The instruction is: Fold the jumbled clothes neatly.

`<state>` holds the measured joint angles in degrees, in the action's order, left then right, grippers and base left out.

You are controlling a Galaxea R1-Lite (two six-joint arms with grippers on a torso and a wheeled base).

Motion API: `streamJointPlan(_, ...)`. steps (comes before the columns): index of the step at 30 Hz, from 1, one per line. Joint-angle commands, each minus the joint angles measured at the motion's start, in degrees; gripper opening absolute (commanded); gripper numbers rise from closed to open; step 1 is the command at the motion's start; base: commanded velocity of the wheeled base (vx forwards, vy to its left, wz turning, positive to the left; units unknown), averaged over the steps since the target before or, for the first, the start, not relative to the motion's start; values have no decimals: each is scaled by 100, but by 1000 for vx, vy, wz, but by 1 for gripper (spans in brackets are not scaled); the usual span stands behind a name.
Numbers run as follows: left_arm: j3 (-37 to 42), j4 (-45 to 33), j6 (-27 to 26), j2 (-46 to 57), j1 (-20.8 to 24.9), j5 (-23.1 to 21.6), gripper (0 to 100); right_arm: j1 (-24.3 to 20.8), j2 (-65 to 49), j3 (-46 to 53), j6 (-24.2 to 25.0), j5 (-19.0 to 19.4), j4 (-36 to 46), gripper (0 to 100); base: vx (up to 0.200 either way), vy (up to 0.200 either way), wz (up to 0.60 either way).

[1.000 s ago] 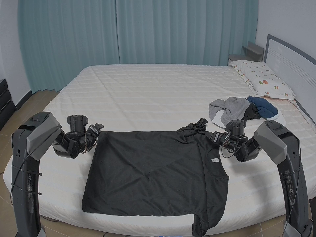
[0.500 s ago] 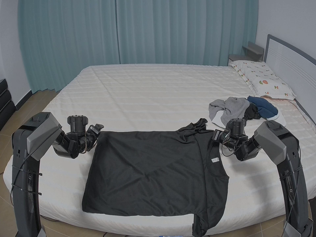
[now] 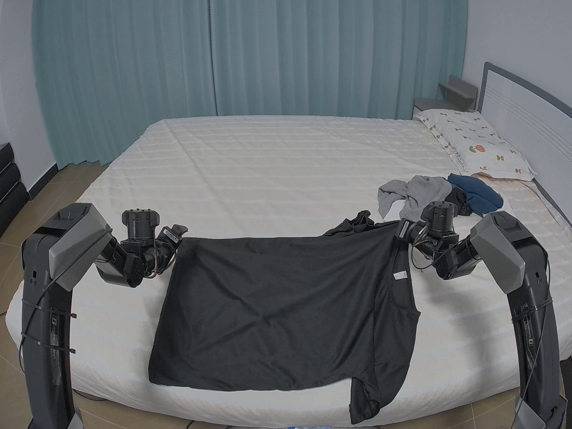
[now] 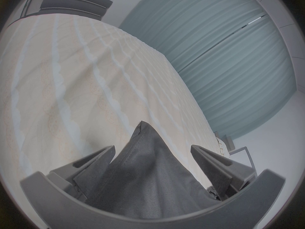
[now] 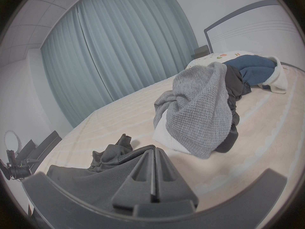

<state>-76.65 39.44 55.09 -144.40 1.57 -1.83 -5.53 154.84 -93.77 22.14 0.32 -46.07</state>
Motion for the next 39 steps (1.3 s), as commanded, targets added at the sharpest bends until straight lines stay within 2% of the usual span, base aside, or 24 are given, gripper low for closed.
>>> streamJointPlan(1,1,3,2,-1,1,-2,100,9,37,-54,-8,-5,10,0,0,0,0)
streamJointPlan(9,28,11,2,43,10,7,100,0,222,-1,-148,-14,-34,0,0,0,0)
streamJointPlan(10,37,20,2,52,10,7,100,-9,222,-1,-148,-40,-60,100,0,0,0)
streamJointPlan(15,177,47,2,158,36,33,100,-18,-130,474,-104,-84,-113,100,0,0,0)
streamJointPlan(20,599,64,2,702,98,51,100,-71,-1255,2205,300,-5,-500,100,0,0,0)
streamJointPlan(21,608,73,2,720,98,51,100,-71,-1281,2249,317,-5,-517,100,0,0,0)
streamJointPlan(23,889,55,11,1098,133,33,100,-88,-1844,3260,546,3,-790,100,0,0,0)
streamJointPlan(26,1012,47,11,1212,194,16,100,-97,-2134,3822,687,47,-921,100,-67,0,0)
streamJointPlan(27,1082,47,-16,1283,238,25,100,-211,-2459,4464,959,144,-1159,100,-200,0,0)
streamJointPlan(29,1205,3,-16,1379,238,25,100,-325,-2696,4965,1214,179,-1396,100,-200,0,0)
streamJointPlan(39,3148,389,-25,2170,309,-81,100,-677,-3162,6327,1398,197,-1695,100,-200,0,0)
